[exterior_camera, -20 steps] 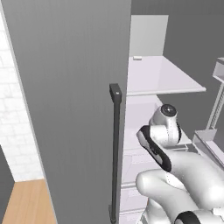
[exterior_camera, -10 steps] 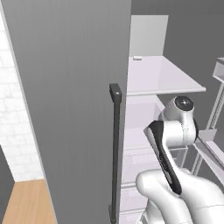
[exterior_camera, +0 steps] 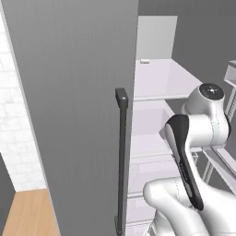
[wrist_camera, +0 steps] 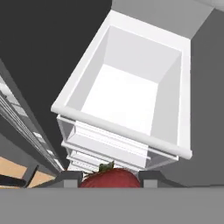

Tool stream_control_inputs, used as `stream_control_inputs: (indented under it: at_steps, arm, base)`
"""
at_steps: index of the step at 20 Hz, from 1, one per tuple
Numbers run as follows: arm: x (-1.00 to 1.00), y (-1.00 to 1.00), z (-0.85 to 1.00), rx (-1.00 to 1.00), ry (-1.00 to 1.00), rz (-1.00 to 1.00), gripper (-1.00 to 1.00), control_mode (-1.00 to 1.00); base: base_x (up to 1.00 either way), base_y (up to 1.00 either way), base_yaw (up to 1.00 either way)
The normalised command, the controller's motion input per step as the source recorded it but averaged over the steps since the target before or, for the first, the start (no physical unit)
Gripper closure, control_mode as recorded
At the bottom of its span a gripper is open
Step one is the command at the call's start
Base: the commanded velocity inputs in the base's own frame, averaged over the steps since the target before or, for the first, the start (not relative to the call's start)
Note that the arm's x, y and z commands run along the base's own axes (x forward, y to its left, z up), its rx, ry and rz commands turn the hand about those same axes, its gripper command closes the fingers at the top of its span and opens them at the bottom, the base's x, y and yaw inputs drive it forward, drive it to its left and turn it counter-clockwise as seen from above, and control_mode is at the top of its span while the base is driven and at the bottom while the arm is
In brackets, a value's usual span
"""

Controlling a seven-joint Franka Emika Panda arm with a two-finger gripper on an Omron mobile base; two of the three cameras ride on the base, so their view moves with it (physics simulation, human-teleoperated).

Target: Take the strawberry from the fridge and place it on top of the pancake, located on the dining counter.

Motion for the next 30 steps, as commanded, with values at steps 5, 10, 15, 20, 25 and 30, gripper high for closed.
stream_control_inputs:
  at_steps: [5,10,15,20,25,30]
  arm:
    - [-0.16,0.21,-0.15,-0.06,0.06,0.04,1.00,-1.00]
    - [-0.22,0.07,-0.02,0.00,0.01,0.00,1.00,1.00]
    - [0.00,0.00,0.00,0.00,0.00,0.00,1.00,1.00]
    - [0.00,0.00,0.00,0.00,0.00,0.00,1.00,1.00]
    - [0.00,0.00,0.00,0.00,0.00,0.00,1.00,1.00]
    - [0.00,0.00,0.00,0.00,0.00,0.00,1.00,1.00]
  base:
    - [0.00,0.00,0.00]
    - [-0.15,0.03,0.00]
    - [-0.97,0.42,-0.01]
    - [-1.00,0.73,-0.10]
    - [-1.00,0.69,-0.40]
    - [-0.83,0.27,-0.80]
